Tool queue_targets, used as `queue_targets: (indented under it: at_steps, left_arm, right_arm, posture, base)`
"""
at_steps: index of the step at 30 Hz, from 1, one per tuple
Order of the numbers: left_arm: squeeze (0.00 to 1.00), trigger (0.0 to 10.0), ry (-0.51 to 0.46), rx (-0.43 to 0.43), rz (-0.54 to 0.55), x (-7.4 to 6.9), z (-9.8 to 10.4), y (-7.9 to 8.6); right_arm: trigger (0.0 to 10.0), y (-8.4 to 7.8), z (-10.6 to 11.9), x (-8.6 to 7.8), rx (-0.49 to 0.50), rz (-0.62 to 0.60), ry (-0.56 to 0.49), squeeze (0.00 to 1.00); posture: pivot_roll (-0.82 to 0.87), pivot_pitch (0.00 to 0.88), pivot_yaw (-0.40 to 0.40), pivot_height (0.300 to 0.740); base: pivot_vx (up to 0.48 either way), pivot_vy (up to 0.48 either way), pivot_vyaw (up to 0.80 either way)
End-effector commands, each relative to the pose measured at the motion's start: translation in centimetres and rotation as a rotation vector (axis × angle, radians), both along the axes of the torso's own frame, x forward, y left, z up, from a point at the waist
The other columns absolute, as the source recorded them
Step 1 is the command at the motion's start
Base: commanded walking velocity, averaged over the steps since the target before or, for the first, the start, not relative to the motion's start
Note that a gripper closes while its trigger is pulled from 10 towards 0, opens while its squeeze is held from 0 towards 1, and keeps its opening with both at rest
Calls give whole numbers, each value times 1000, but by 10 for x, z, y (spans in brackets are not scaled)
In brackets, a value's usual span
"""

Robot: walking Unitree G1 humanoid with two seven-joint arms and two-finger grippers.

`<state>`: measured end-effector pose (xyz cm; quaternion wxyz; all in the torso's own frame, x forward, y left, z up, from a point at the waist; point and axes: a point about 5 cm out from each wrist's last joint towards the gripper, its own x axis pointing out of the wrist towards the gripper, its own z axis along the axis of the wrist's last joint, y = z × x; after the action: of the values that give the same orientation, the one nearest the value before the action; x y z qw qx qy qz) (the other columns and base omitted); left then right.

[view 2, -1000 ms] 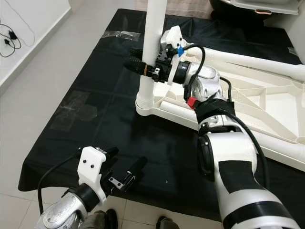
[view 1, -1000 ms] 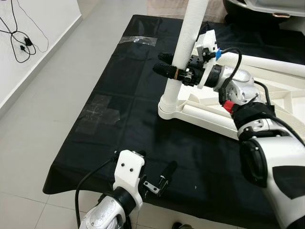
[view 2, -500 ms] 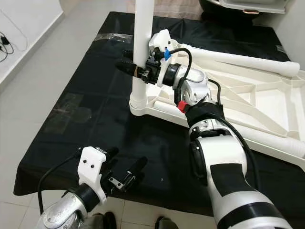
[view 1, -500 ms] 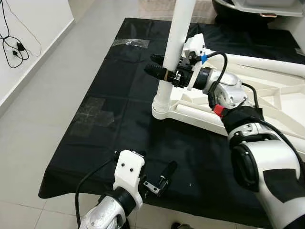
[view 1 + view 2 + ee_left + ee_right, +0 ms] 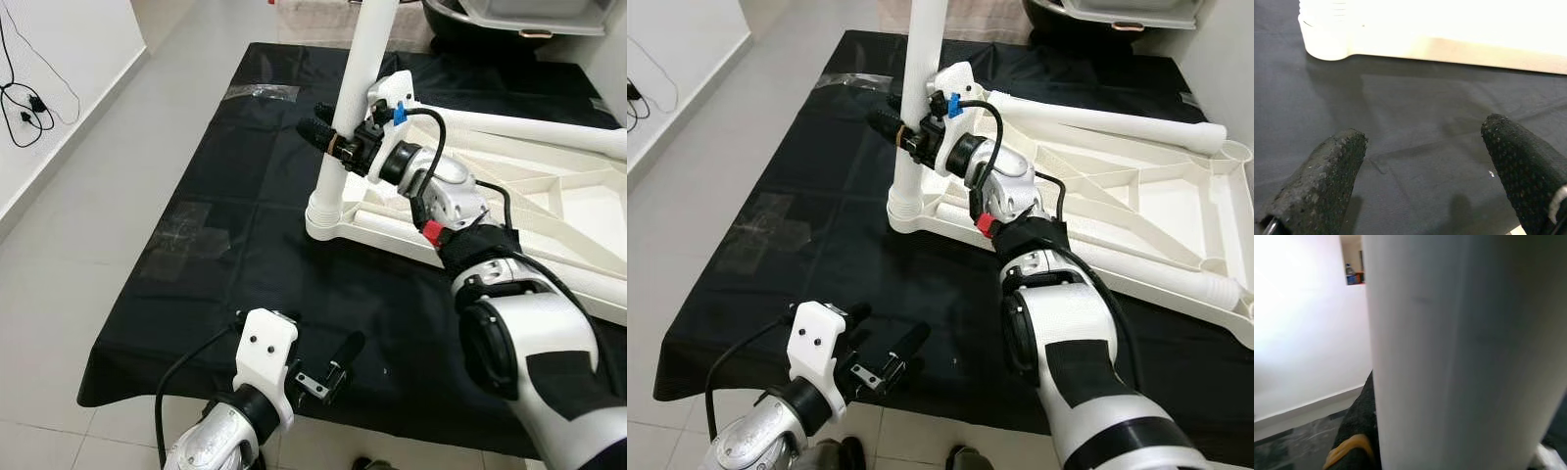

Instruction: Building children table

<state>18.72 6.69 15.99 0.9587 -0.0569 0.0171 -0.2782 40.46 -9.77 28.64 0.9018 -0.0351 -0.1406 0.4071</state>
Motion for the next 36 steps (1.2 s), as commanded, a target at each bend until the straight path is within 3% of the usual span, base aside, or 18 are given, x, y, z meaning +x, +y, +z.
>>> queue_targets:
  at_steps: [1,7,13,19,21,23,27,28,31,33,34,36]
  left_arm:
    - [0,10000,27,7,-8,-2,-6,0]
    - [0,10000,25,8,-10,-1,-6,-1]
    - [0,10000,22,8,-9,-1,-5,-1]
    - [0,10000,18,6,-6,0,-4,-1]
    - [0,10000,18,6,-6,0,-4,-1]
    - [0,10000,17,6,-6,0,-4,-1]
    - [0,10000,16,5,-6,0,-4,-1]
    - [0,10000,15,5,-6,1,-4,-1]
    - [0,10000,14,4,-5,1,-3,-1]
    - [0,10000,13,0,-2,2,-3,-1]
    - [0,10000,13,0,-2,2,-3,-1]
    - [0,10000,10,-1,3,2,-2,0]
  right_arm:
    - [0,3,-32,1,-70,-50,111,0]
    - [0,10,-38,7,-81,-183,188,0]
    - [0,15,-38,9,-89,-263,198,0]
    - [0,12,-37,13,-20,-505,234,0]
    - [0,12,-37,13,-20,-505,234,0]
    - [0,9,-43,13,9,-605,276,0]
    - [0,8,-47,12,32,-663,309,0]
    - [0,5,-51,12,66,-746,336,0]
    - [0,3,-52,12,108,-818,350,0]
    - [0,-2,-50,10,166,-961,327,0]
    - [0,-2,-50,10,166,-961,327,0]
    - [0,0,-48,4,205,-1079,285,0]
  posture:
    - [111,227,-24,740]
    - [110,226,-26,740]
    - [108,232,-27,740]
    - [108,238,-33,740]
    - [108,238,-33,740]
    - [108,238,-33,740]
    - [104,241,-29,740]
    - [103,239,-32,740]
    - [105,240,-35,740]
    - [105,240,-36,740]
    - [105,240,-36,740]
    - [106,240,-40,740]
  base:
    - [0,0,0]
    - [0,0,0]
    - [0,0,0]
    - [0,0,0]
    - [0,0,0]
    - [0,0,0]
    - [0,0,0]
    - [0,0,0]
    - [0,0,0]
    - [0,0,0]
    - [0,0,0]
    - [0,0,0]
